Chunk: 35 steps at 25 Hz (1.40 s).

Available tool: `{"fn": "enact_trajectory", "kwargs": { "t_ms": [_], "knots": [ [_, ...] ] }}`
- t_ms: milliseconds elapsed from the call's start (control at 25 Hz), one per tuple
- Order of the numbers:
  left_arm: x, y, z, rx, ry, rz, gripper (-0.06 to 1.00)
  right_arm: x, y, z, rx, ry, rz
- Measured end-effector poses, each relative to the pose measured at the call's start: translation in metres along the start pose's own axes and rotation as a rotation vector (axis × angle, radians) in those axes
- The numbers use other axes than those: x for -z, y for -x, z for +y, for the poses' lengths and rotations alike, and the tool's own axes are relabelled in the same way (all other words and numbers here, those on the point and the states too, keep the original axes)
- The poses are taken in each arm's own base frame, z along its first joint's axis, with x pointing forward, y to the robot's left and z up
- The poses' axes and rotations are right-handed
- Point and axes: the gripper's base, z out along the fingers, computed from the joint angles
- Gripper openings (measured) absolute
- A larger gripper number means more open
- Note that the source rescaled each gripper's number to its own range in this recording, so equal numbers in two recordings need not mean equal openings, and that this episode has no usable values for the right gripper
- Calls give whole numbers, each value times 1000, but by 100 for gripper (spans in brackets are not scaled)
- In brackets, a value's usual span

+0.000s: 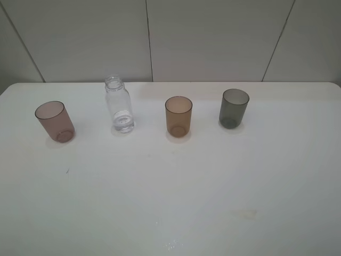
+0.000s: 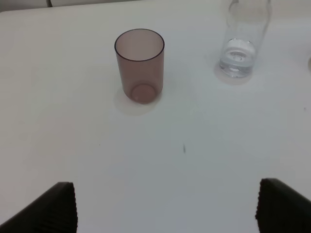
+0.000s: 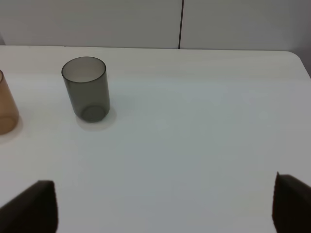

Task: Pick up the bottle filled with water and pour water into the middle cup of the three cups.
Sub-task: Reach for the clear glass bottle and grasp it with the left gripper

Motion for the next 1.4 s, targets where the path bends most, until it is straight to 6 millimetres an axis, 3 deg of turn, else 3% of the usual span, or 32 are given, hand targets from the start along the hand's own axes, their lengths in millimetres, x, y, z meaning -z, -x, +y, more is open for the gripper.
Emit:
{"fn": "enact_trajectory", "kwargs": {
  "t_ms": [1400],
  "knots": [
    [0,0,1,-5,9,-2,78,0,0,0,0,0,0]
  ]
}}
